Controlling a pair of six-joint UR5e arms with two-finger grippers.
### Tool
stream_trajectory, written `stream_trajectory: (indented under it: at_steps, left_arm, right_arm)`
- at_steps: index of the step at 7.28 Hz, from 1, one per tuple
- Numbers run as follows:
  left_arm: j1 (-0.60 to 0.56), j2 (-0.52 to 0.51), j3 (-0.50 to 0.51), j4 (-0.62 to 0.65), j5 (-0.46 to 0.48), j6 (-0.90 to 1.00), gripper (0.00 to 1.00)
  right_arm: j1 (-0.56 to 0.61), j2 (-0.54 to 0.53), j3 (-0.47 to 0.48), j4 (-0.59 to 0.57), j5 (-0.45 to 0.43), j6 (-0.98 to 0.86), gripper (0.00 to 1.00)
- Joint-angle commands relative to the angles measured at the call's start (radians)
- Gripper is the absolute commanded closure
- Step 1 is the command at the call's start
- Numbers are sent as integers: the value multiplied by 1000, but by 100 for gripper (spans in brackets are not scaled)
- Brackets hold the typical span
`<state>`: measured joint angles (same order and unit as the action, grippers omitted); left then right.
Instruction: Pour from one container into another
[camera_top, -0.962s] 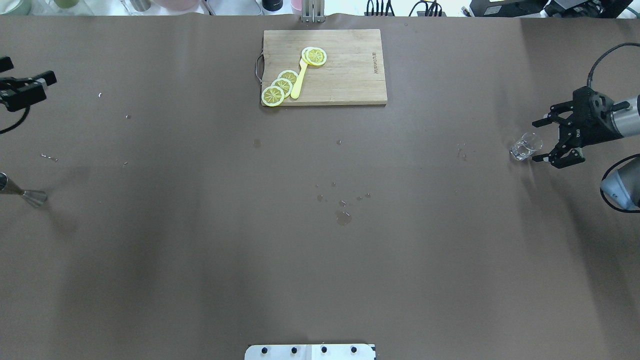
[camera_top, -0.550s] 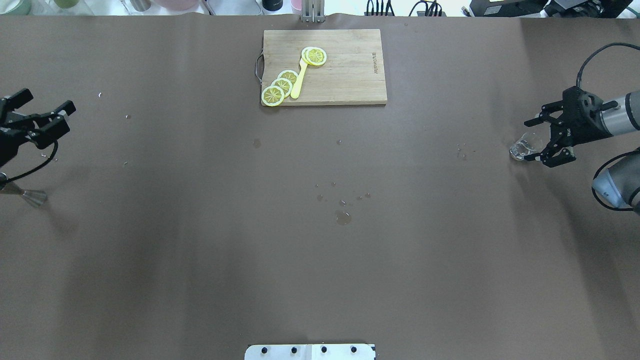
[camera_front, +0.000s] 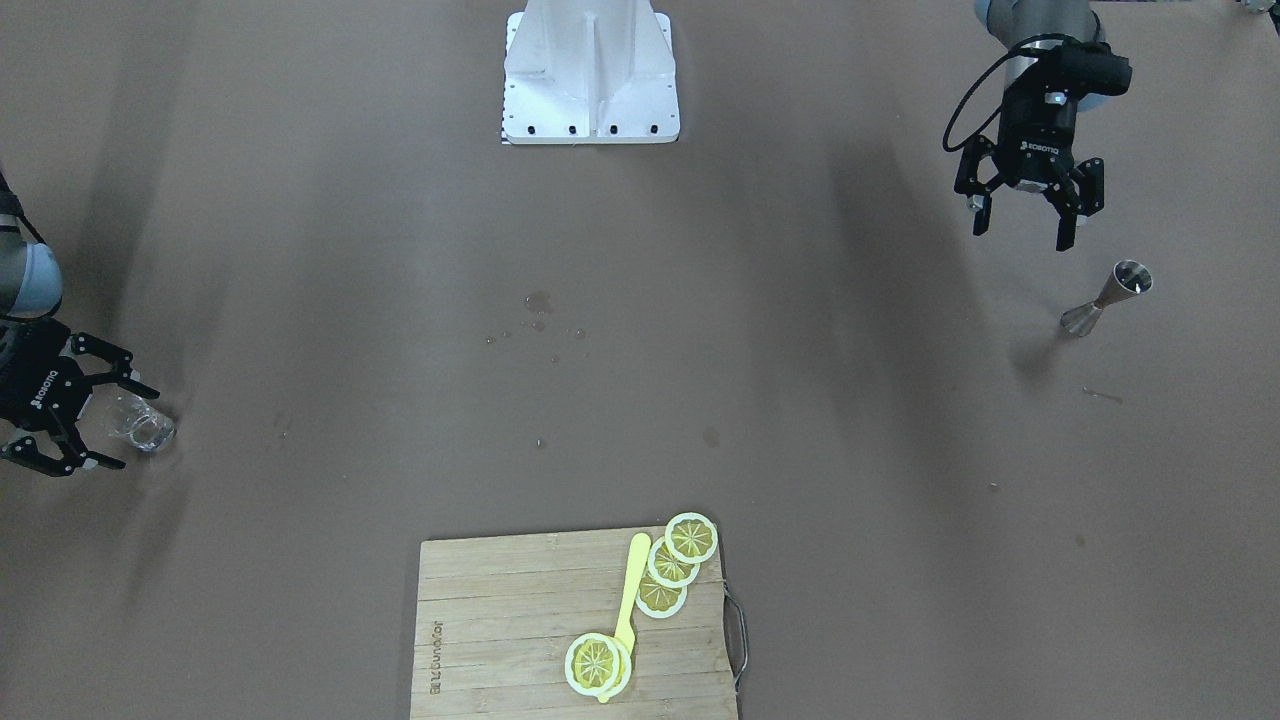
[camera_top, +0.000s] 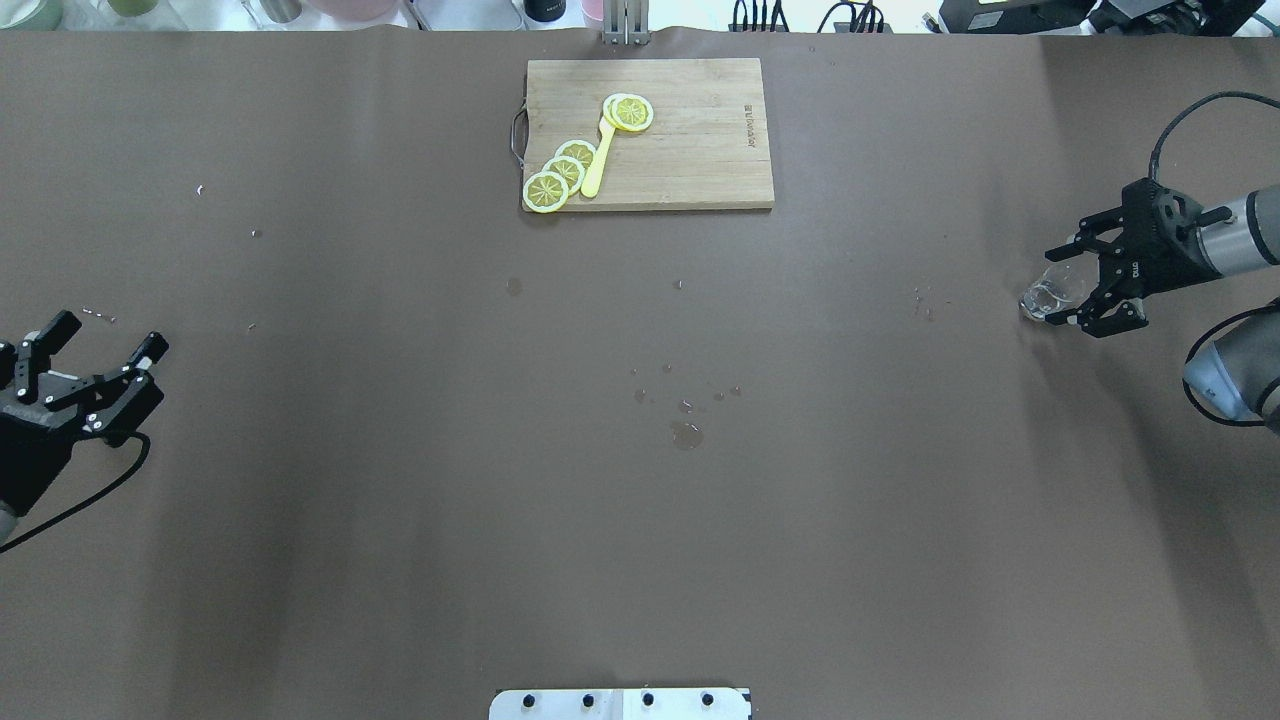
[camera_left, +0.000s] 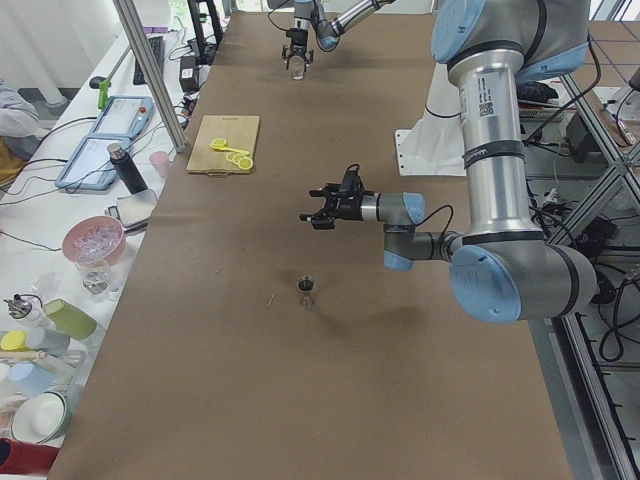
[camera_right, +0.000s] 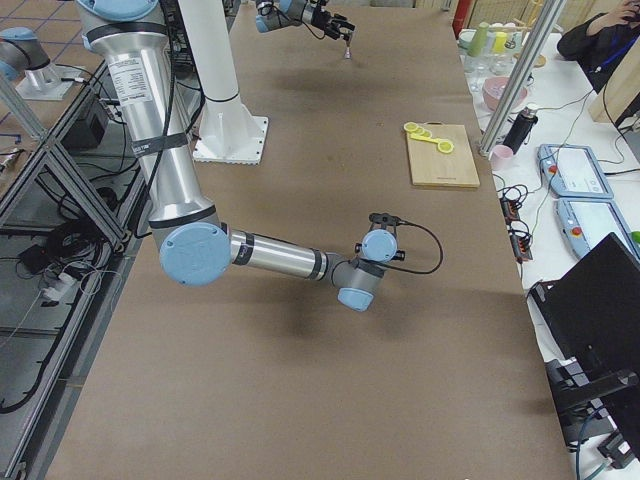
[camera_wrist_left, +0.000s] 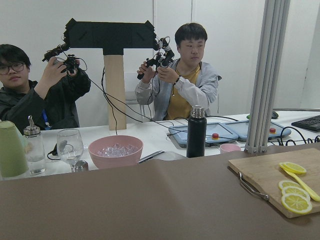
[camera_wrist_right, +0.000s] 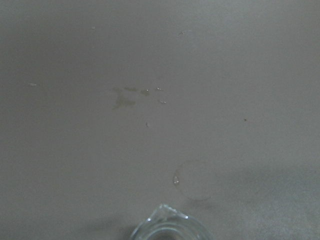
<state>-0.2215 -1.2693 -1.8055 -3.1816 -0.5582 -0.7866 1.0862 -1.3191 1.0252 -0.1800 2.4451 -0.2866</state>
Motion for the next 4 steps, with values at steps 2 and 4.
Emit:
stream_trajectory:
  at_steps: [2,4]
  left_arm:
    - [254,71,82,-84,379,-12,3]
    - [376,76,170,-171,531,-75,3]
  right_arm:
    - [-2,0,-7,-1,2,1,21]
    - [-5,6,-8,-1,-1,1,23]
